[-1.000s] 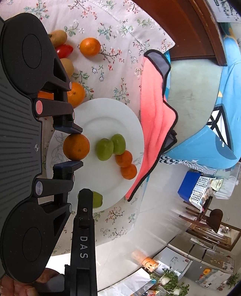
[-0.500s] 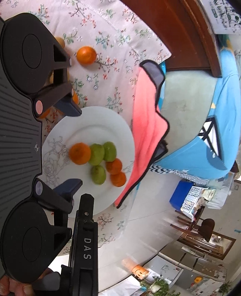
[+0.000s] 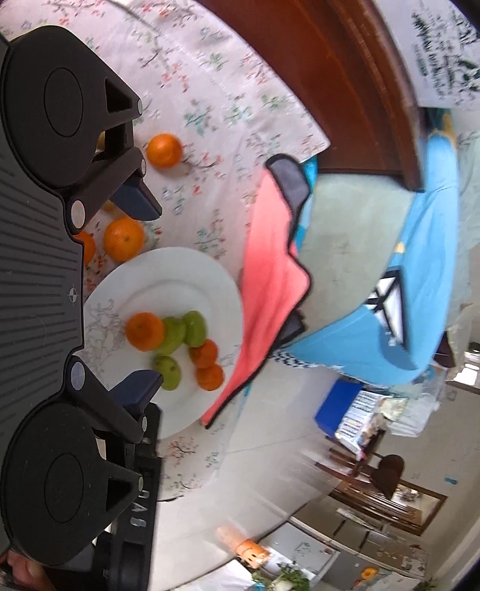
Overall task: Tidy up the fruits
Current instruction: 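Withdraw both open tools from the plate back toward the loose fruit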
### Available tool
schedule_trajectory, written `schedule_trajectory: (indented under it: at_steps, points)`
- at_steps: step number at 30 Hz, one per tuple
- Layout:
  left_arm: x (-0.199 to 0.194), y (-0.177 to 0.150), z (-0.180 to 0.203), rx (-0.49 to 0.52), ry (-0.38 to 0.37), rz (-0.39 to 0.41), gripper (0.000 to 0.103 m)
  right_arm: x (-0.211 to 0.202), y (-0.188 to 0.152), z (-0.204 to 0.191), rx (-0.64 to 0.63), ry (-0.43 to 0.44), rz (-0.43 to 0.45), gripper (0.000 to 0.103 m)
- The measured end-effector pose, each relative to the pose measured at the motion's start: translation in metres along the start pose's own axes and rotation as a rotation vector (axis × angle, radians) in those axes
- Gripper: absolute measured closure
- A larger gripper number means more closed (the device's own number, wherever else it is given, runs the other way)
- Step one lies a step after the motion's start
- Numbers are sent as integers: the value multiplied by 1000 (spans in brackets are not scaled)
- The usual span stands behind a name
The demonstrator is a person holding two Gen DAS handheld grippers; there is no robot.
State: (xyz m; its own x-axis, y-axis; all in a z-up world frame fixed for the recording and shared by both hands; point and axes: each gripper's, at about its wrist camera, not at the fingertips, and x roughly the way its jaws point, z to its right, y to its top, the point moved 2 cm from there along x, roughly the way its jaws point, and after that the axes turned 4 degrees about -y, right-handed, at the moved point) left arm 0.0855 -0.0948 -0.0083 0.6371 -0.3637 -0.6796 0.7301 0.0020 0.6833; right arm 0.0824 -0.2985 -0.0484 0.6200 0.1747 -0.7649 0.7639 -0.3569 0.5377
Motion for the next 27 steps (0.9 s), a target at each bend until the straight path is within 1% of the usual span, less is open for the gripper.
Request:
schedule_trajectory:
  at_steps: [2,4,7,9,10,12,15,17,20,22,25,27]
  points:
    - [-8,2,-4,17,18,28,11,-1,-3,-1,-12,17,1,36]
    - [-13,4,-10,23,35,39,10,-2,-6,-4,-38,23,4,34]
    - [-15,3,-19,34,52,17,10,-4,-11,-8,-64,41,12,31]
    - [-16,2,-22,64,67,2,10,-3,-13,-12,-77,57,3,24]
    - [-16,1,-24,76,77,-7,10,-3,-15,-14,-81,64,2,22]
    - [-15,2,-33,62,90,-29,10,-5,-18,-19,-105,77,1,19]
    - [-15,4,-51,6,82,-65,10,-9,-22,-28,-162,97,-6,19]
    - [-16,6,-61,-10,96,-75,10,-13,-26,-33,-179,106,-14,19]
    - [-20,9,-71,4,131,-79,10,-19,-30,-42,-213,112,-26,19]
    - [-24,11,-77,16,150,-78,10,-24,-33,-51,-270,100,-18,19]
    - [-26,12,-84,36,153,-98,10,-33,-41,-63,-339,78,22,19]
    - [-23,10,-89,56,154,-125,10,-36,-46,-69,-350,87,19,19]
